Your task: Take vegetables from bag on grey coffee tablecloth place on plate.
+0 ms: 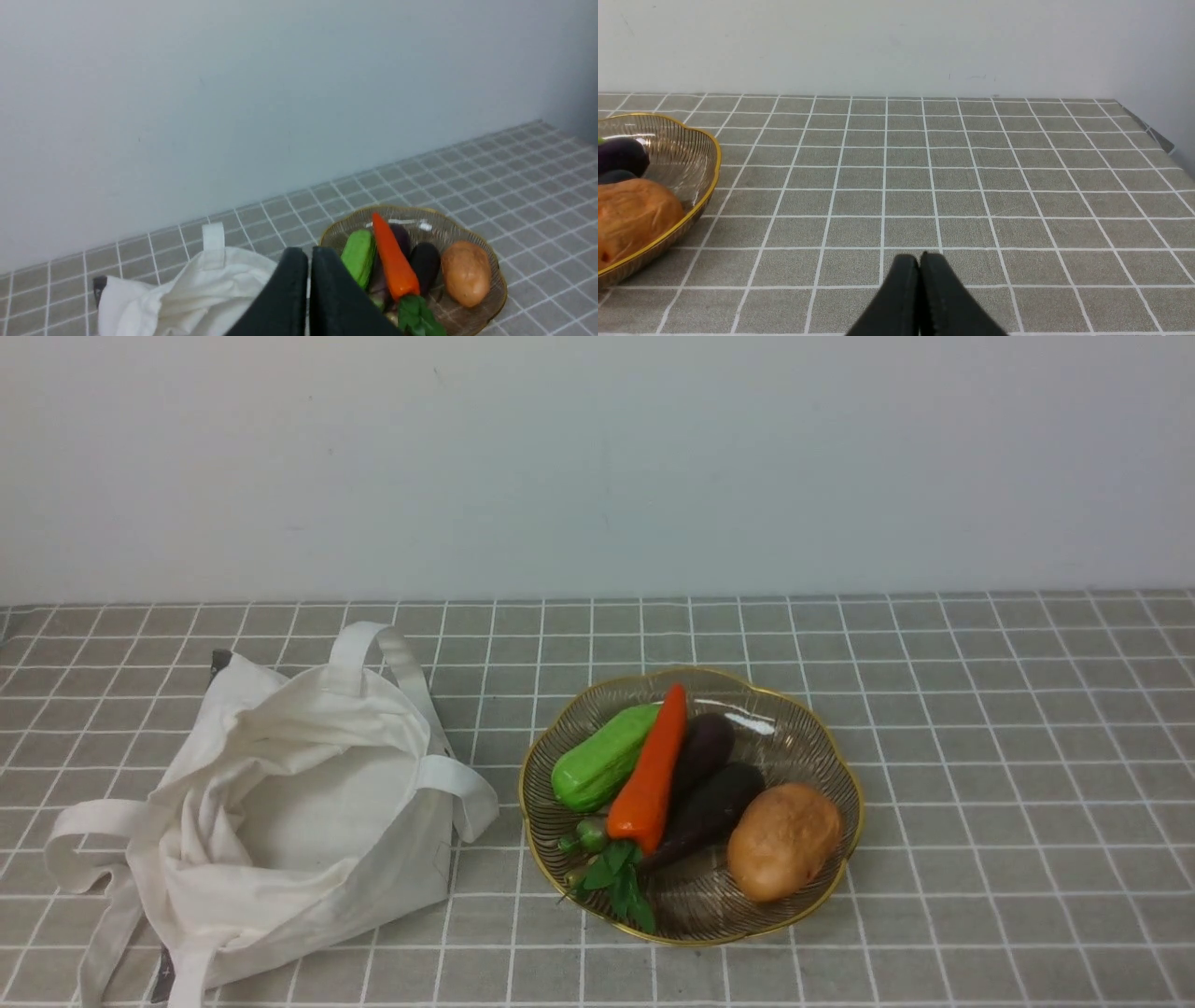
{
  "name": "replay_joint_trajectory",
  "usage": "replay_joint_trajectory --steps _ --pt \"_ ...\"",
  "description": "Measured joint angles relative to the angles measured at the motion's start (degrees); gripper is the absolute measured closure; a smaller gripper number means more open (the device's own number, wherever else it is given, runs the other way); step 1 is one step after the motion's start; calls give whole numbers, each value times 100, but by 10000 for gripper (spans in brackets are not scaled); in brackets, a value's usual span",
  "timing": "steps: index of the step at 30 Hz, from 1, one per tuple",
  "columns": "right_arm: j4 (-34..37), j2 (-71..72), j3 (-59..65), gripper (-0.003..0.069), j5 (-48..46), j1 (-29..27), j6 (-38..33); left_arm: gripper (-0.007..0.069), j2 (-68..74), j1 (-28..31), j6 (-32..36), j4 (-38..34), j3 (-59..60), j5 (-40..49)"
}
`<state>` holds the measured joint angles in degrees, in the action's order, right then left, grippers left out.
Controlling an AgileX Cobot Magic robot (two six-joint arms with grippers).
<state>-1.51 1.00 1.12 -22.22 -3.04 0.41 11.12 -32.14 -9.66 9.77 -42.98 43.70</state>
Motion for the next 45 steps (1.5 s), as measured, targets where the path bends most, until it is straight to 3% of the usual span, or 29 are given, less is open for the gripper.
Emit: replay_joint_trajectory --steps 5,11,17,21,27,35,45 --pt "0 0 0 672 0 0 0 629 -1178 0 0 19 757 -696" --pt "5 0 0 672 0 0 0 629 -1231 101 134 0 1634 -1483" --pt "5 0 0 672 0 0 0 629 -1227 1050 626 -652 2908 -2403" --pt "5 0 0 672 0 0 0 629 -1220 2046 836 -1069 4064 -3204" --pt "5 0 0 672 0 0 0 629 -1220 2692 892 -1224 4459 -3139" --pt "5 0 0 672 0 0 0 629 -1220 2702 1287 -1149 4467 -2271" --pt "5 0 0 672 0 0 0 629 -1220 2702 1328 -1149 4467 -2256"
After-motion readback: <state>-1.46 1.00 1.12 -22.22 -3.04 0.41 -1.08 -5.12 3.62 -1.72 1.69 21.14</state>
